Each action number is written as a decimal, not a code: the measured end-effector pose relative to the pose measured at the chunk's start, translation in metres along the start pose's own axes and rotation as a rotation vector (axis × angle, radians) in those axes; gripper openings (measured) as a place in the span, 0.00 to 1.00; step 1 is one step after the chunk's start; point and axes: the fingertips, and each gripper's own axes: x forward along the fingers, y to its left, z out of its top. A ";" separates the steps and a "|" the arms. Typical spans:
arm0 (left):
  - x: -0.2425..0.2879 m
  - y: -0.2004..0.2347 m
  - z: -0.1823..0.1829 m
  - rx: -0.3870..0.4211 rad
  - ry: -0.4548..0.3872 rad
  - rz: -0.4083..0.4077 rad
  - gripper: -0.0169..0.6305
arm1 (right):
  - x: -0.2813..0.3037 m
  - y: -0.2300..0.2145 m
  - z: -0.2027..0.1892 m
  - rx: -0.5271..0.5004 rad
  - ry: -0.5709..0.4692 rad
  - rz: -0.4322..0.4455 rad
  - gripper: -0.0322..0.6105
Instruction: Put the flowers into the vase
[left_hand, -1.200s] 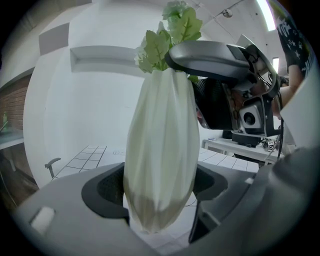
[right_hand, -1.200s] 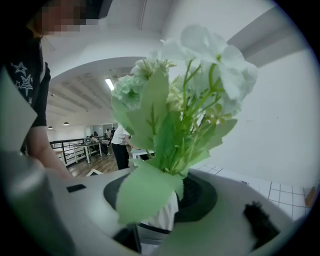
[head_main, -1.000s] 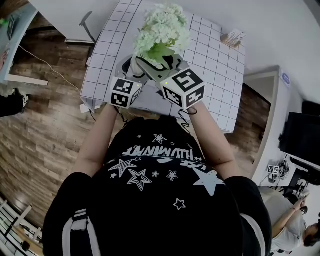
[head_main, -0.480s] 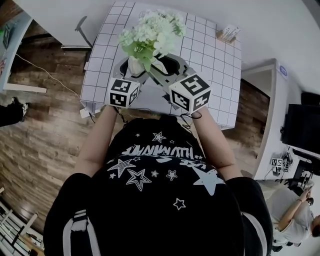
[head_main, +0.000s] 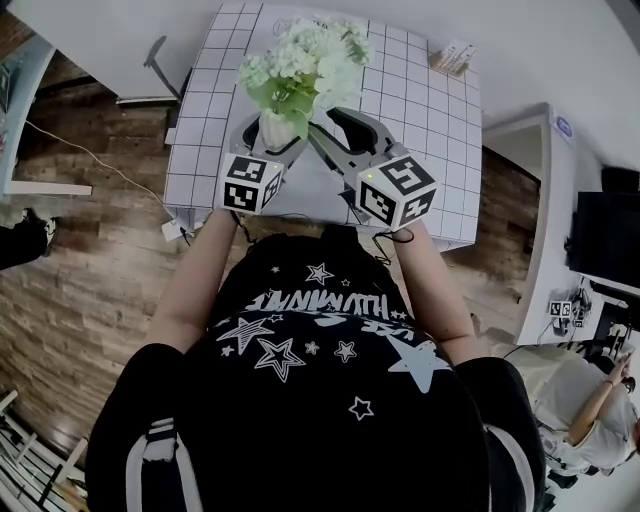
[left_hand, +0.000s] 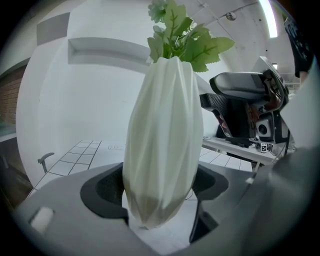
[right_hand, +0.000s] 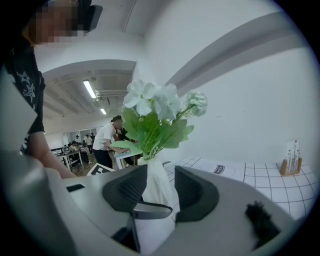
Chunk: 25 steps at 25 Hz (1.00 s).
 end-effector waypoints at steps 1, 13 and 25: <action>0.000 0.000 0.000 0.006 0.001 -0.009 0.63 | -0.001 -0.002 -0.001 0.005 0.002 -0.009 0.31; -0.007 0.003 -0.030 -0.014 0.092 -0.105 0.80 | -0.010 -0.021 -0.019 0.103 0.028 -0.087 0.31; -0.072 0.027 -0.026 -0.163 0.008 0.013 0.79 | -0.038 -0.047 -0.038 0.156 0.074 -0.129 0.31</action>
